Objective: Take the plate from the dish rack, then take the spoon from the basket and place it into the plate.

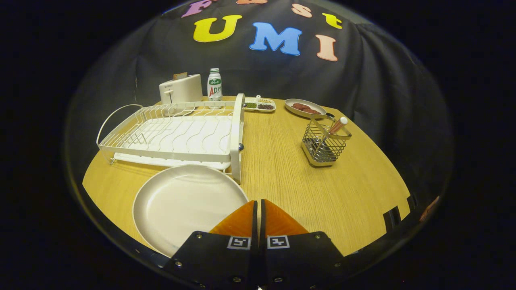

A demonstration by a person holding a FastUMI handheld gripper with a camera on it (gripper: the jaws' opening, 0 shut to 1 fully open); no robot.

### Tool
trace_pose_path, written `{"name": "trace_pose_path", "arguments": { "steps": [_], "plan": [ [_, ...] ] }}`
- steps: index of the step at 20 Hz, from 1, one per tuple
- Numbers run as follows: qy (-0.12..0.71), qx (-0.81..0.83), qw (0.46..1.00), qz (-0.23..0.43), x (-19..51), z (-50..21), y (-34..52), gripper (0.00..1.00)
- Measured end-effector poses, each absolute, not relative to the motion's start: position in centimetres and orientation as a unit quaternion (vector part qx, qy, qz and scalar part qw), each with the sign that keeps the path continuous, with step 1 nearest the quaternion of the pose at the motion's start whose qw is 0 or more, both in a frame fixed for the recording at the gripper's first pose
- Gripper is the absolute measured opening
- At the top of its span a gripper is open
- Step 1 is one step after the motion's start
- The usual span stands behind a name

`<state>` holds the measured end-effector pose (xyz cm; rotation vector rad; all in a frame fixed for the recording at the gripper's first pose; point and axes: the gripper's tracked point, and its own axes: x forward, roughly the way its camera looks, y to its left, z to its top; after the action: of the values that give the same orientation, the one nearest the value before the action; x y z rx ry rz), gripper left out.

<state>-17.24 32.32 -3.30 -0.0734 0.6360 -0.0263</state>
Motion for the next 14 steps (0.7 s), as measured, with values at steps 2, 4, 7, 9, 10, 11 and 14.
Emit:
{"name": "trace_pose_path", "arguments": {
  "steps": [2,4,7,9,10,11,14],
  "plan": [
    [0.301,-0.040,0.953,-0.024,-16.8,-2.1,31.5,0.01],
    [0.290,-0.043,0.955,-0.039,-16.6,-0.8,30.6,0.01],
    [0.271,-0.049,0.960,-0.056,-15.9,1.5,29.3,0.01],
    [0.258,-0.053,0.962,-0.071,-15.2,3.2,28.2,0.04],
    [0.252,-0.050,0.963,-0.076,-15.0,3.9,27.8,0.09],
    [0.248,-0.047,0.964,-0.084,-14.7,4.5,27.3,0.13],
    [0.242,-0.041,0.964,-0.105,-13.4,5.7,25.9,0.26]
  ]
}}
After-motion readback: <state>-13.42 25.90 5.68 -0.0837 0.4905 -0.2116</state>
